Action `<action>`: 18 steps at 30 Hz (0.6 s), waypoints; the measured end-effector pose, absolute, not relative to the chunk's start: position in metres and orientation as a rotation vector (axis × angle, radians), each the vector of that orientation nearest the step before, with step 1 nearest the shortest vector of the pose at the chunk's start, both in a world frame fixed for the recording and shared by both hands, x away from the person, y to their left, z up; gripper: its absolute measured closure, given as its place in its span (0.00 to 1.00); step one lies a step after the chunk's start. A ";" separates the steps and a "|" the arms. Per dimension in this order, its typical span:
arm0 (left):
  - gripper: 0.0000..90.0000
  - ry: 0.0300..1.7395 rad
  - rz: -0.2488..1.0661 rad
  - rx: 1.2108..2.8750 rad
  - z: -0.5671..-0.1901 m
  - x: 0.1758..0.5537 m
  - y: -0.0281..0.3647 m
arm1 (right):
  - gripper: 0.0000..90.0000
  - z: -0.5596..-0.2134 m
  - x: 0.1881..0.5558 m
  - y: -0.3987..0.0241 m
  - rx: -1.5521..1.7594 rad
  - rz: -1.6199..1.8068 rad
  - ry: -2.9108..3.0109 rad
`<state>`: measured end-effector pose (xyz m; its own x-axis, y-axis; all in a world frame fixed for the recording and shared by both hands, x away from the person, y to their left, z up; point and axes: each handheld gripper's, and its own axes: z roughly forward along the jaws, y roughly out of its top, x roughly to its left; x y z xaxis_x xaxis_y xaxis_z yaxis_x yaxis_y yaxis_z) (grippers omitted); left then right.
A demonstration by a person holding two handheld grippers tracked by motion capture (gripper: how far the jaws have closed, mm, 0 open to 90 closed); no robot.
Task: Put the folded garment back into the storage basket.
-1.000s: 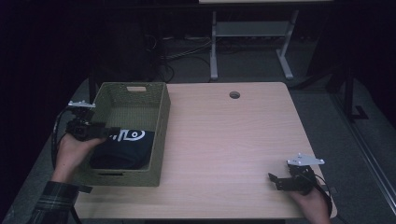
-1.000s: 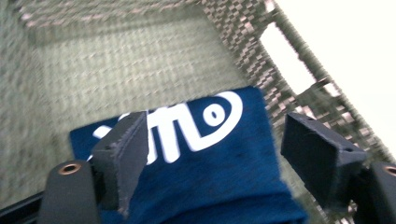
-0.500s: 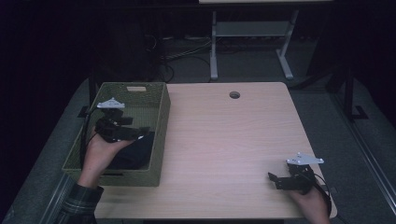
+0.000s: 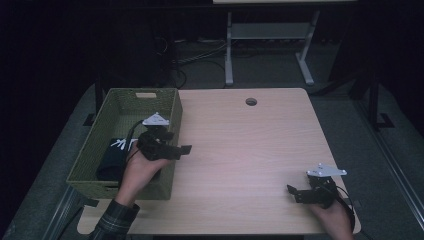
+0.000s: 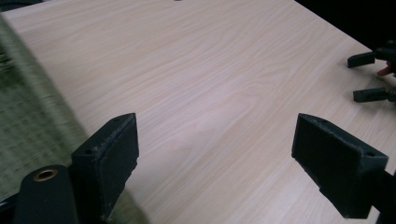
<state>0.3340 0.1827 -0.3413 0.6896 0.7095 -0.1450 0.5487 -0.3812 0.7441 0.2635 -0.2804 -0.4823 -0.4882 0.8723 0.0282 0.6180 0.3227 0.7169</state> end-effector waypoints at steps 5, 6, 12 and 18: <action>0.16 0.900 0.252 2.107 -0.355 0.326 0.151 | 0.11 -0.482 0.264 -0.281 1.324 0.963 2.231; 0.16 0.893 0.251 2.112 -0.357 0.324 0.146 | 0.11 -0.482 0.264 -0.281 1.323 0.963 2.233; 0.16 0.859 0.255 2.124 -0.372 0.316 0.121 | 0.11 -0.482 0.264 -0.281 1.324 0.964 2.233; 0.16 0.840 0.246 2.136 -0.387 0.309 0.106 | 0.11 -0.482 0.264 -0.281 1.322 0.964 2.234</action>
